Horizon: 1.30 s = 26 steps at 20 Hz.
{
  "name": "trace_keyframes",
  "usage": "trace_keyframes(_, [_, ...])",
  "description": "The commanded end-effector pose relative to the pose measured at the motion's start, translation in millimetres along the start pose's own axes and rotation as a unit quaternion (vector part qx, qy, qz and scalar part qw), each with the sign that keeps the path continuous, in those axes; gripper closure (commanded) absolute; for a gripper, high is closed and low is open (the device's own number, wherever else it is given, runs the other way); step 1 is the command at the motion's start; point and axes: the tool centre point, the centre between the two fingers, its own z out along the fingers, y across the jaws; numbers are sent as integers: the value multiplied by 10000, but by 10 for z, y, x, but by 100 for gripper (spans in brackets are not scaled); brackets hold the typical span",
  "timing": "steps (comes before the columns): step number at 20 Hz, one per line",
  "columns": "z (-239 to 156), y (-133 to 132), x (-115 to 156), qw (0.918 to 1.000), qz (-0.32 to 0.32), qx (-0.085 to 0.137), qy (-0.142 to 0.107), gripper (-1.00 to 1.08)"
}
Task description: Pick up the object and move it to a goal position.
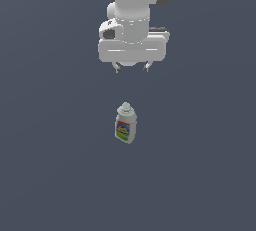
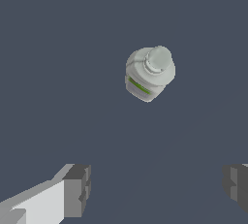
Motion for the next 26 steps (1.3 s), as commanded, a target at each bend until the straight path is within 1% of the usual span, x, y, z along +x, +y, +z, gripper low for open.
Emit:
trace_keyframes(1, [0, 0, 0, 10000, 0, 0, 0, -92])
trace_keyframes(10, [21, 151, -29, 9999, 117, -111, -13, -92])
trace_keyframes(15, [21, 152, -30, 9999, 123, -111, -13, -92])
trace_keyframes(21, [33, 156, 15, 9999, -84, -115, -21, -92])
trace_keyframes(26, [56, 162, 89, 9990, -430, -120, -34, -92])
